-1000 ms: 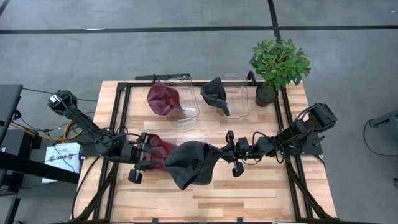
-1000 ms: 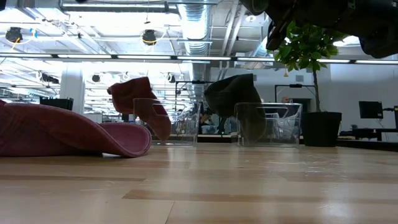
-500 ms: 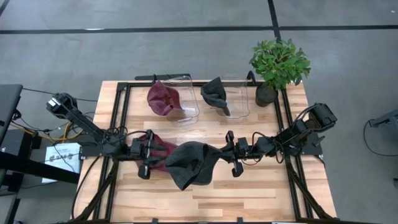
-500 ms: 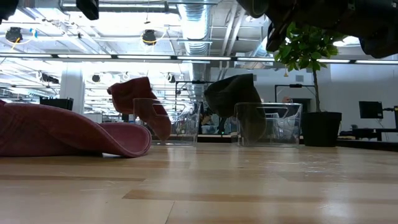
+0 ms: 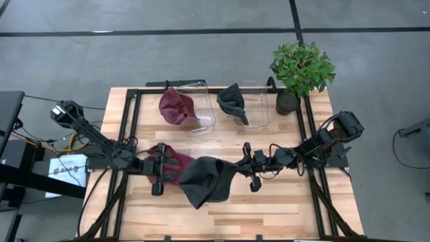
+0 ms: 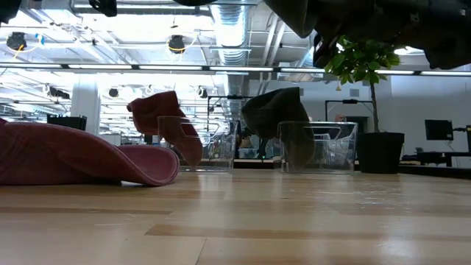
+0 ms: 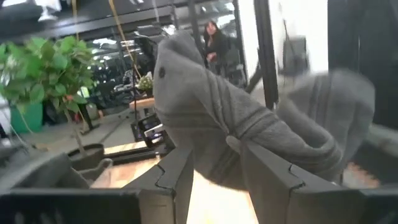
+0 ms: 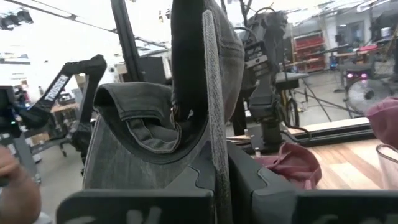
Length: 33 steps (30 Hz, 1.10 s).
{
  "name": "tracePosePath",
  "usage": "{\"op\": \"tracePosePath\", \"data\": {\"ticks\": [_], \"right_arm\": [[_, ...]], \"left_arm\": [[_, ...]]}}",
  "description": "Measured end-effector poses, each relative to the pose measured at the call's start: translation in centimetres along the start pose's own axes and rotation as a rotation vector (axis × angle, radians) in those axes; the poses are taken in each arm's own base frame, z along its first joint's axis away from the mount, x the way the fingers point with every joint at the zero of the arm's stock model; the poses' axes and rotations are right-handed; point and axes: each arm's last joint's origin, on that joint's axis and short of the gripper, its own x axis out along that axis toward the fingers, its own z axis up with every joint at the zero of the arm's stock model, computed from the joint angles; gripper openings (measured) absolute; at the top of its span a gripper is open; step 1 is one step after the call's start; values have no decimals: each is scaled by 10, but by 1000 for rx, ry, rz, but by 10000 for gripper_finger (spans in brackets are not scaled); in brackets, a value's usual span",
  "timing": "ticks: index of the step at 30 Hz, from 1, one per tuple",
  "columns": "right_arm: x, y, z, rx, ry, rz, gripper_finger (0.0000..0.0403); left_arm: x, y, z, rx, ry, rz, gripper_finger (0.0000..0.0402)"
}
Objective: Pick & Place hat
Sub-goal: Put the black cap in the right transparent bin
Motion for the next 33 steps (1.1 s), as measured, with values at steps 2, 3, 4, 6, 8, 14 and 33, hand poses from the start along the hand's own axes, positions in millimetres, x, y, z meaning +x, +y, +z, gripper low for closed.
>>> {"op": "tracePosePath", "data": {"ticks": [2, 3, 4, 6, 8, 14, 33], "right_arm": [[0, -2, -1, -3, 8, 7, 4], [0, -2, -2, -6, 20, 3, 4], [0, -3, -3, -8, 34, 1, 5], [1, -4, -5, -15, 60, -7, 5], [1, -7, -8, -9, 85, -18, 5], [1, -12, -9, 8, 102, -34, 5], [3, -7, -11, -75, 133, -4, 5]], "left_arm": [[0, 0, -1, 54, 8, -5, 133], [0, 0, -1, 72, 7, -4, 135], [0, 0, -1, 88, 7, -4, 137], [0, 0, -1, 124, 8, -3, 141], [-1, -2, -2, 158, 19, -10, 143], [-3, -7, -10, 333, 89, -55, 145], [0, 3, -14, 99, 149, 87, 145]]}}
